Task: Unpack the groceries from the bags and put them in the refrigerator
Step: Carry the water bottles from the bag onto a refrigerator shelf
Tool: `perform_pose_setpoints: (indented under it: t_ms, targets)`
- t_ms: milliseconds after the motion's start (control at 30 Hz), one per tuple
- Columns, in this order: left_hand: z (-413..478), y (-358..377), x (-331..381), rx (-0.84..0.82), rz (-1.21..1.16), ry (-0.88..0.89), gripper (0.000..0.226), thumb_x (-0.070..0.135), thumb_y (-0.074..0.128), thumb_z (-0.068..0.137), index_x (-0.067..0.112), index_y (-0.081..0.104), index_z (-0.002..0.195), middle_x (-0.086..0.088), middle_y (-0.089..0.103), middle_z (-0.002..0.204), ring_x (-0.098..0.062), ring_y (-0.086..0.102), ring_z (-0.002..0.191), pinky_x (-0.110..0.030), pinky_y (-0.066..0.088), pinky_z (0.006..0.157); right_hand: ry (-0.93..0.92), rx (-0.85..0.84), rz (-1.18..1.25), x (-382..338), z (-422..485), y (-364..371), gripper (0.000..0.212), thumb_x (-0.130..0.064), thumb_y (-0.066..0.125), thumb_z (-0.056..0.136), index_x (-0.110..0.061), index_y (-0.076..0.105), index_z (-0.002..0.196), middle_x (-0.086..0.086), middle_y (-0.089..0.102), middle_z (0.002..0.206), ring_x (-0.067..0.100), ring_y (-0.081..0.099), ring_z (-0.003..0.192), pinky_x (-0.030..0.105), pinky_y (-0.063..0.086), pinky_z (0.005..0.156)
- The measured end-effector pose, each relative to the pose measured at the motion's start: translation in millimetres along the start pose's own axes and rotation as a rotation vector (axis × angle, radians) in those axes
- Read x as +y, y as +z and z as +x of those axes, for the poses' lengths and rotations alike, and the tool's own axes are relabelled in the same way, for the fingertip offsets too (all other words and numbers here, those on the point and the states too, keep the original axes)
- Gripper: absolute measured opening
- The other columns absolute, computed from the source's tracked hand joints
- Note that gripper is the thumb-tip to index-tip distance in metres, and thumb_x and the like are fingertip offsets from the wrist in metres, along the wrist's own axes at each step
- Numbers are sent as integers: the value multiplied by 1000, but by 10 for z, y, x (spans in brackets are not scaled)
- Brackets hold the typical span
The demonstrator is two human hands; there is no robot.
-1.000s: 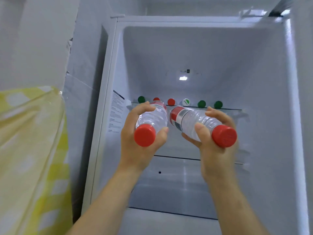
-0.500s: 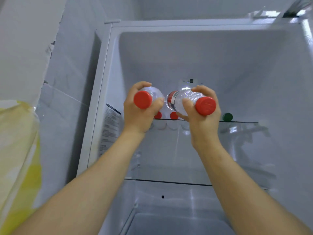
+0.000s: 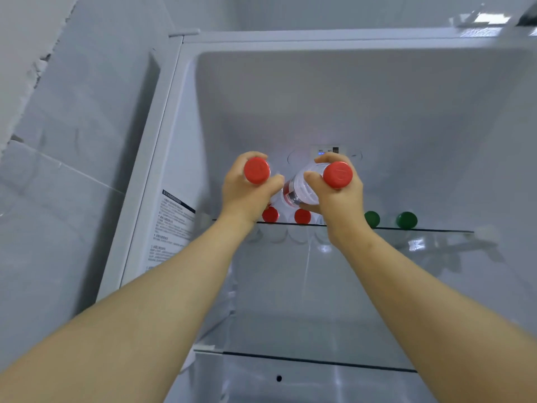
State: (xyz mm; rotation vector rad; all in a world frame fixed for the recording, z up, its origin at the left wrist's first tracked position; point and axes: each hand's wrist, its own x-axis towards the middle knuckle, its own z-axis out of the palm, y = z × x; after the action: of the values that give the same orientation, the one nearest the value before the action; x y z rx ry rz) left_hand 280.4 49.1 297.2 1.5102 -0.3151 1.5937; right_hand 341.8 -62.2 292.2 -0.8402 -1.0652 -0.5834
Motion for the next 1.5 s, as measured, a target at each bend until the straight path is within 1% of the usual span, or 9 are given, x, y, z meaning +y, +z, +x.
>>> perform_pose_setpoints:
  t_ms: [367,533,633,800,967,1100,1233,1367,1500]
  targets:
    - [243,12,-250,-98,90,-25,30,18,73,69,33,52,86,15,54,79,-15,55,80,-43,54,84,34,-176,-134,234,249,48,28,-2,63,81,-28,56,86,-10,54,90,28,58,101,54,55,79]
    - [323,-14,-279,-75,77,-58,30,13,69,79,19,51,103,5,54,80,-15,53,73,-12,48,45,-47,-225,-253,325,293,83,29,-7,66,80,-33,54,84,-1,55,100,12,55,84,26,49,77]
    - [377,-49,-365,-88,123,-47,34,20,72,75,24,50,101,5,56,85,-21,57,85,-23,54,62,-43,-235,-292,343,297,110,29,-10,67,80,-35,53,83,3,55,104,3,53,78,19,46,71]
    - [447,-64,-459,-52,214,-43,34,26,76,74,22,54,100,-4,63,100,-26,61,98,-41,51,91,17,-228,-303,429,361,114,27,-16,67,80,-37,54,89,-3,56,104,8,54,88,26,48,80]
    - [437,-12,-397,-89,435,-44,61,51,73,47,21,59,99,-9,61,105,-29,55,105,-39,49,92,56,-178,-419,449,385,135,25,-29,69,75,-49,54,79,-3,57,114,27,48,113,42,46,96]
    - [472,-58,-438,52,415,-47,56,28,84,65,20,51,110,2,57,95,-23,56,91,-24,45,77,75,-177,-469,459,376,143,29,-35,71,74,-48,50,90,-1,53,119,29,46,115,44,43,99]
    - [456,-20,-440,55,509,19,68,28,81,69,21,41,124,-1,52,93,-27,55,86,-27,45,75,64,-150,-487,468,350,126,62,-33,77,70,-35,44,124,3,53,119,24,52,108,43,46,95]
    - [468,45,-415,-35,755,132,71,31,72,81,18,27,135,-13,56,112,-38,56,99,-36,42,76,28,-87,-433,461,367,91,53,-20,78,74,-27,42,111,5,54,106,21,52,89,33,48,83]
    - [501,55,-455,-87,1011,204,45,30,51,95,10,29,129,-17,44,122,-42,54,94,-38,38,71,39,28,-352,478,384,99,49,-15,77,74,-30,41,103,-4,48,88,25,54,88,48,53,83]
